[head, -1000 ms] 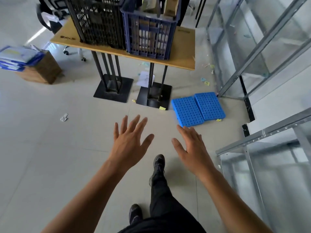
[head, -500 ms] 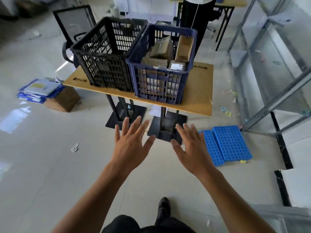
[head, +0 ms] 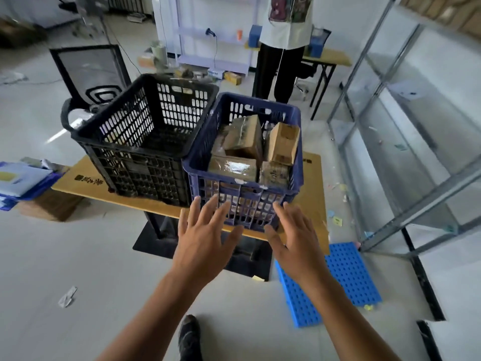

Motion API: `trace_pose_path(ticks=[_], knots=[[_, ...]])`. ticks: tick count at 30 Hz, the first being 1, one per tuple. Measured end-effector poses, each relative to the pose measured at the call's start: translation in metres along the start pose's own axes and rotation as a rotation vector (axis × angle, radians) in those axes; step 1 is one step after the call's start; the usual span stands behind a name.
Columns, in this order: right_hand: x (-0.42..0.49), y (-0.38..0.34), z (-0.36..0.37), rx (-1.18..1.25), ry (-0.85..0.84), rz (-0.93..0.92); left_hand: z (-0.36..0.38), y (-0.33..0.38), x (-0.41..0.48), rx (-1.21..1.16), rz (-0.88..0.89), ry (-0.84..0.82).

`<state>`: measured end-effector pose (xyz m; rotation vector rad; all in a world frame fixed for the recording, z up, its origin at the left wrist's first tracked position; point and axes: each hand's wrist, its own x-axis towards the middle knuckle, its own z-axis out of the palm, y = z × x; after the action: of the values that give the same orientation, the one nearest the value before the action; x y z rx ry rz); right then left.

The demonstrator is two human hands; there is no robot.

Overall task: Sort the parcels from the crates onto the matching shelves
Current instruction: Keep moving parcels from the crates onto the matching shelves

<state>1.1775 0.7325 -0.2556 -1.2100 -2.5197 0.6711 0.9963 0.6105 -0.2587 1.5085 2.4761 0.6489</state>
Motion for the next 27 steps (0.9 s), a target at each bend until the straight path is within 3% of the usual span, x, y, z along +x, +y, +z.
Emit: trace_pose_path(ticks=[12, 20, 27], knots=[[0.135, -0.021, -0.001, 0.029, 0.166, 0.120, -0.016, -0.036, 0.185, -0.160, 0.125, -0.060], [0.199, 0.047, -0.020, -0.007, 0.232, 0.169, 0.017, 0.005, 0.284, -0.289, 0.160, -0.169], [0.261, 0.102, -0.026, 0.023, 0.155, 0.269, 0.060, 0.060, 0.360, -0.462, 0.057, -0.347]])
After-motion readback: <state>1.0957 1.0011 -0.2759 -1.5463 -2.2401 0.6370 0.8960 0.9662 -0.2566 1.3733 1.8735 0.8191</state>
